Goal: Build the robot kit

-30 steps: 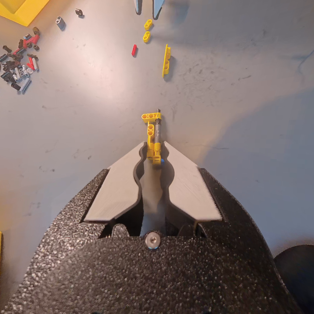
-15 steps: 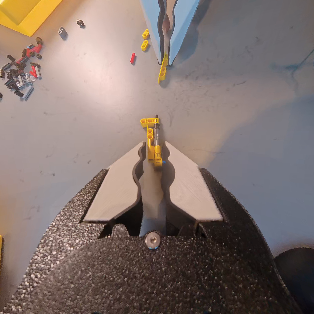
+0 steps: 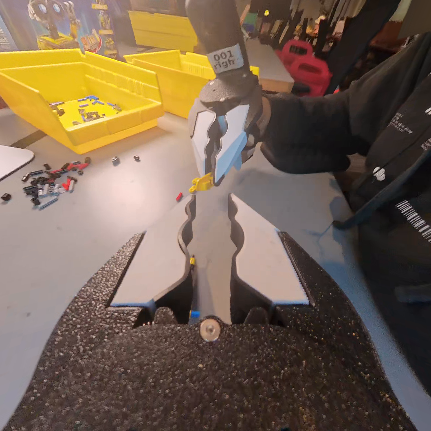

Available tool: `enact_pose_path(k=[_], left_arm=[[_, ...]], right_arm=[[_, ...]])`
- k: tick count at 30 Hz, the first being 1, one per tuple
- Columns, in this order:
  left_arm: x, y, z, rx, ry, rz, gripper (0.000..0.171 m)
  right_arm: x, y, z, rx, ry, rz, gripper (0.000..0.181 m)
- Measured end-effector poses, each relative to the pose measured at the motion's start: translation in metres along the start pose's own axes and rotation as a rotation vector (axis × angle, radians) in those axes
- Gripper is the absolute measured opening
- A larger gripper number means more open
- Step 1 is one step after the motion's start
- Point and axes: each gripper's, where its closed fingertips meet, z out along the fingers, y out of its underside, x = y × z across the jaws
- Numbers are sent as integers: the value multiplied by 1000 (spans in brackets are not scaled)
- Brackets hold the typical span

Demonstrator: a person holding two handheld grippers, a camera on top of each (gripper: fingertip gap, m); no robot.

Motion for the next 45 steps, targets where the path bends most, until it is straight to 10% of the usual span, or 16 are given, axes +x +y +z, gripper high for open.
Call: enact_pose_path(k=[9,21,27,45], left_arm=[[28,-3,17,9,119,-50,0],[27,6,19,-23,147,-135,23],[34,16,26,-88,153,-102,0],[34,18,27,-98,172,-163,1]], right_arm=[[-29,13,15,-65,-124,-39,7],[-29,24,14,-124,-109,-101,7],[-37,28,17,-152,-131,-156,7],[-43,19,13,-108,-139,-207,8]])
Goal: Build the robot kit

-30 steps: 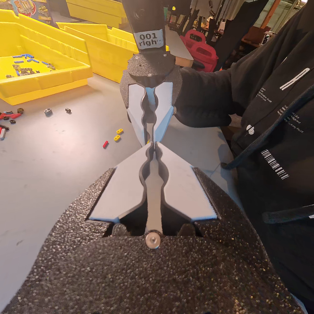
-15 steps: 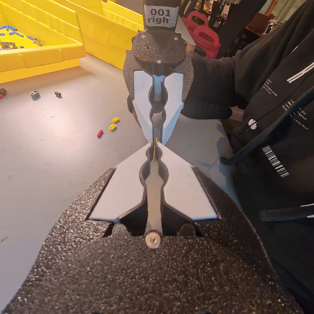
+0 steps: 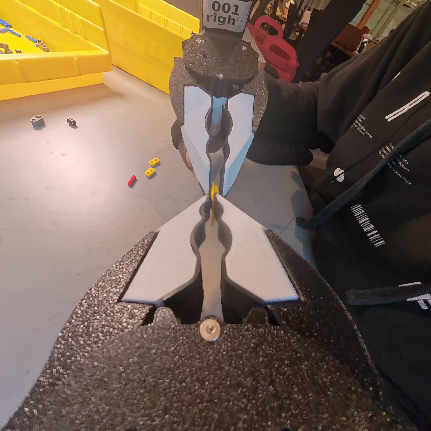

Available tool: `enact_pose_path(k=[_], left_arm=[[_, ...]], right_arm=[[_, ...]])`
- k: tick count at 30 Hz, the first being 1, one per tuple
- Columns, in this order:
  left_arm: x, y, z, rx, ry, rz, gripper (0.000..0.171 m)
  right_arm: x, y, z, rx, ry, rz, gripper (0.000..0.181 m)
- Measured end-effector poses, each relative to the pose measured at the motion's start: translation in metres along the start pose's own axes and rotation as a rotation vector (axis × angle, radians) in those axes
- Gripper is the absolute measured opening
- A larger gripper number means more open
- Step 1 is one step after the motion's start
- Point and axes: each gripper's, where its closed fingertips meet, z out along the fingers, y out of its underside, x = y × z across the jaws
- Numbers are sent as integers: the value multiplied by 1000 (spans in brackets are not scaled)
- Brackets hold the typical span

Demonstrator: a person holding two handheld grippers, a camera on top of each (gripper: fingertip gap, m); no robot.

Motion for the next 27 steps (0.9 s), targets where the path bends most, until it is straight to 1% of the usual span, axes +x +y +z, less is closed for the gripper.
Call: enact_pose_path(k=[6,11,18,23,27], left_arm=[[-5,-10,-5,70,-3,-52,1],[-9,-15,-10,109,-15,-77,1],[-14,-27,-18,201,0,-154,0],[-13,-26,-15,207,11,-179,0],[-13,-25,-14,200,14,-189,1]], right_arm=[[7,-12,-5,70,47,-22,9],[12,-16,-10,101,77,-32,9],[22,-16,-10,93,168,-95,11],[21,-22,-7,118,198,-144,11],[19,-21,-7,120,181,-140,9]])
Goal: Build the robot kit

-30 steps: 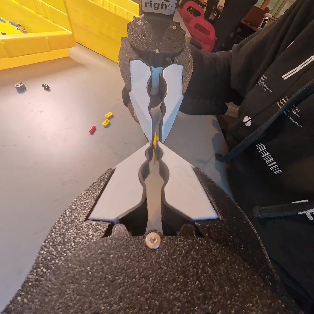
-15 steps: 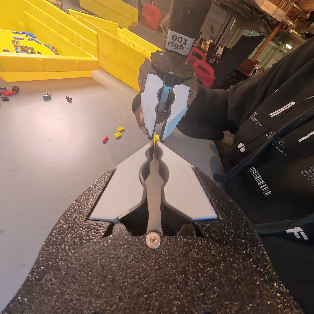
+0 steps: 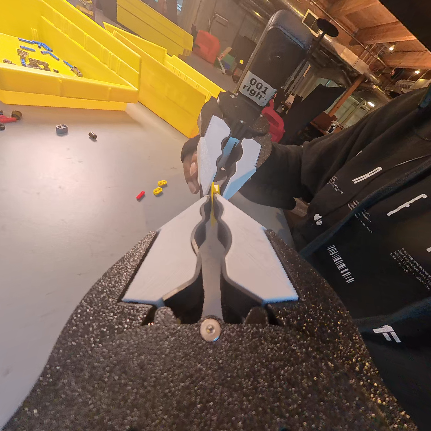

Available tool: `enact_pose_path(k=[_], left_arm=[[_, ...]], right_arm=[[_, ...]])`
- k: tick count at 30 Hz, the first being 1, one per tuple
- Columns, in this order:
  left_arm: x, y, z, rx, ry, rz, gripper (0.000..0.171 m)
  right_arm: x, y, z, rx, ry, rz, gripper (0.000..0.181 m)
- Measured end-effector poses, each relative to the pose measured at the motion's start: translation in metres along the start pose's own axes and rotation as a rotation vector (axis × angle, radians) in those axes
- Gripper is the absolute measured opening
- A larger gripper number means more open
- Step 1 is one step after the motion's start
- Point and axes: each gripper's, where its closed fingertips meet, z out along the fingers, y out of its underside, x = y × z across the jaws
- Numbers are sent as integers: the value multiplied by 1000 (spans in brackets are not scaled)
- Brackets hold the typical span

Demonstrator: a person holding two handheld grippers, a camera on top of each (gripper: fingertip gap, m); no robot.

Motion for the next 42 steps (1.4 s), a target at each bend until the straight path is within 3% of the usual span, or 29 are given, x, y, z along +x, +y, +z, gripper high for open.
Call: enact_pose_path(k=[8,25,29,33,38,42], left_arm=[[-2,6,1,-49,-31,49,1],[-19,44,0,-307,-165,311,0],[-26,41,-1,-306,-213,290,0],[-37,43,-6,-315,-257,252,0],[-43,55,-2,-400,-300,337,0],[-46,66,4,-479,-331,438,0]], right_arm=[[-3,6,1,-7,-48,50,8],[-11,38,1,-165,-144,139,0],[-5,38,0,-188,-96,96,0],[34,57,-20,-307,97,19,13],[64,83,-57,-453,214,70,25],[71,89,-54,-456,232,110,23]])
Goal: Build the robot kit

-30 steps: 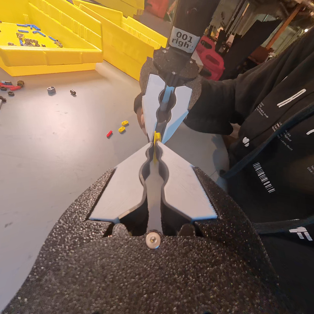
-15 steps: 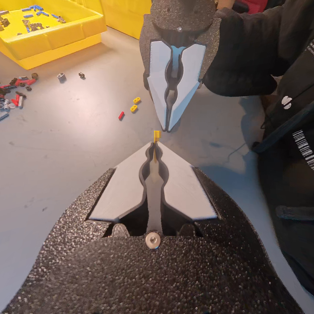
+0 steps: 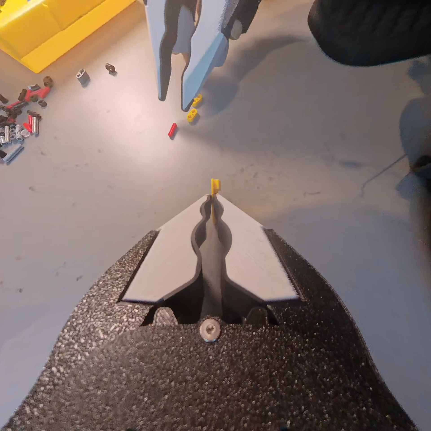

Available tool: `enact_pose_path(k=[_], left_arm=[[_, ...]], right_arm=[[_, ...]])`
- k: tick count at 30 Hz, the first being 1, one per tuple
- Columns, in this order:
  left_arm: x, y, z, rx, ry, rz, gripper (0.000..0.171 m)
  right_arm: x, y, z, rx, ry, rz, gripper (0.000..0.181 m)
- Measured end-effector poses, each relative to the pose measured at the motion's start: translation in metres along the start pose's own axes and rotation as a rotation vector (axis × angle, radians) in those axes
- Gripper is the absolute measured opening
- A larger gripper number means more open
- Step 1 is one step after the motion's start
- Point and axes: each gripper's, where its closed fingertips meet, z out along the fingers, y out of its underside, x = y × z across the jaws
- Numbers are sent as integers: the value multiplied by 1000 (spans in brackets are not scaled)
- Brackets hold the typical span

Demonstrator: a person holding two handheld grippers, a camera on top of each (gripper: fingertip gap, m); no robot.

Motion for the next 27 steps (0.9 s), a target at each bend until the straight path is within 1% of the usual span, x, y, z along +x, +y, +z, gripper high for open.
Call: enact_pose_path(k=[3,8,12,17,21,25,27], left_arm=[[2,2,4,-32,-10,39,0],[4,4,5,-51,2,35,0],[4,4,5,-53,2,31,0],[1,6,5,-63,-9,33,2],[3,8,4,-75,-4,57,9],[5,11,0,-86,13,69,15],[6,12,-2,-91,20,73,16]], right_arm=[[-2,-6,10,-13,-16,-19,20],[-3,-1,23,-110,-39,-56,17],[-8,0,25,-141,-62,-72,4],[-12,-2,24,-132,-53,-119,3],[-35,-14,20,-77,-133,-149,3],[-52,-15,21,-74,-179,-174,3],[-59,-15,21,-65,-199,-179,3]])
